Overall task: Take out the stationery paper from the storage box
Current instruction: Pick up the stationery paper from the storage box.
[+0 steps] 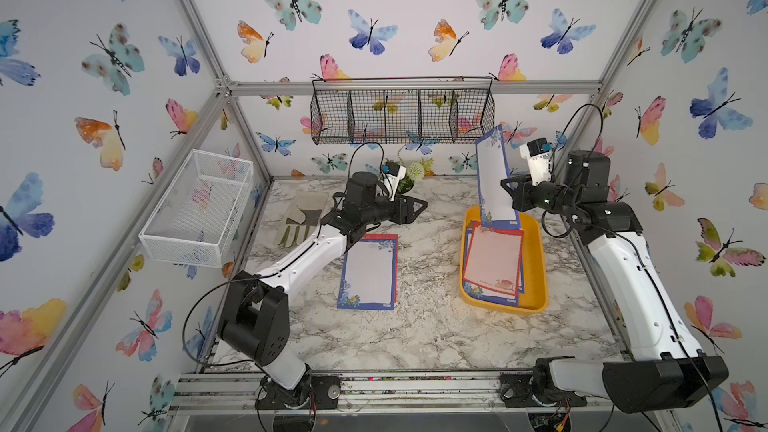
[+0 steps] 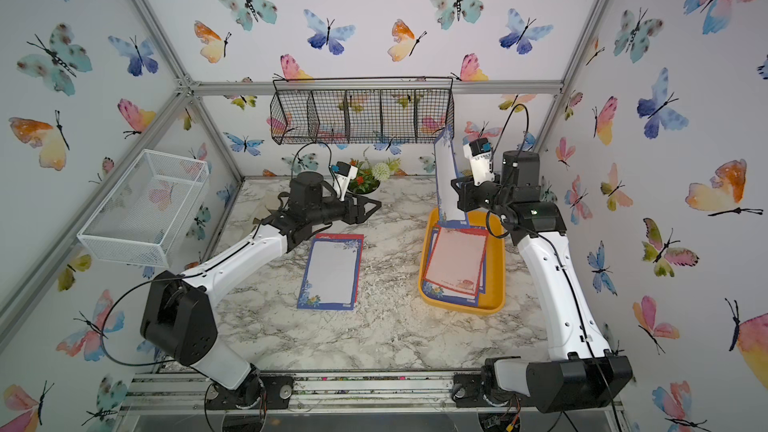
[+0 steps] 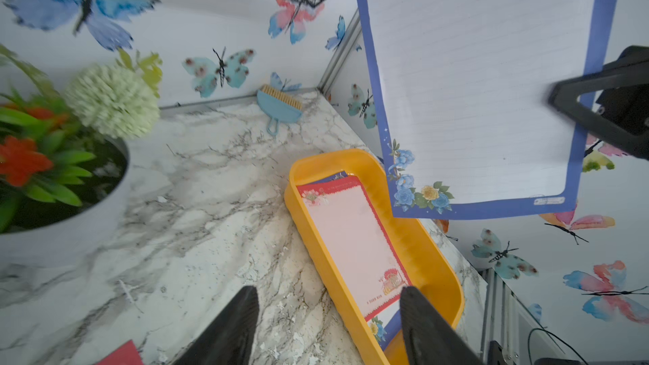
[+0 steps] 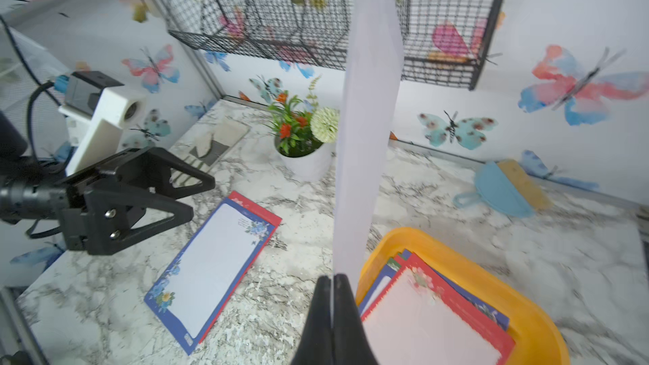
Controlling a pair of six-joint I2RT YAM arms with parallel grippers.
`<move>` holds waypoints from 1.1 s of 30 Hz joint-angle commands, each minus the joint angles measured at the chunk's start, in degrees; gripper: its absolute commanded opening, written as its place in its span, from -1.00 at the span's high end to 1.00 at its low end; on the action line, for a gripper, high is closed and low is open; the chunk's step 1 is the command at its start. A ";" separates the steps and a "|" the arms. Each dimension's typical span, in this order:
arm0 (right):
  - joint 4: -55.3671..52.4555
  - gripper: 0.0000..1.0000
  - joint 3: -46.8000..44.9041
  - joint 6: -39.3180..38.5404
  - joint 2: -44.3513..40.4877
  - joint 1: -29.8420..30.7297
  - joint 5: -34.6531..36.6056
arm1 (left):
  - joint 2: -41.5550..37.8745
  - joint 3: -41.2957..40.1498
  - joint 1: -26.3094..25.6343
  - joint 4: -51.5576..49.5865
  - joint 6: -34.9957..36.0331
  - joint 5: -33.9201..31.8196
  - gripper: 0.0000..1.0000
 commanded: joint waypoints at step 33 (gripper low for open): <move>75.45 0.96 -23.83 42.02 -8.17 0.82 -38.81 | -4.47 2.55 5.21 43.73 -23.57 31.82 -0.43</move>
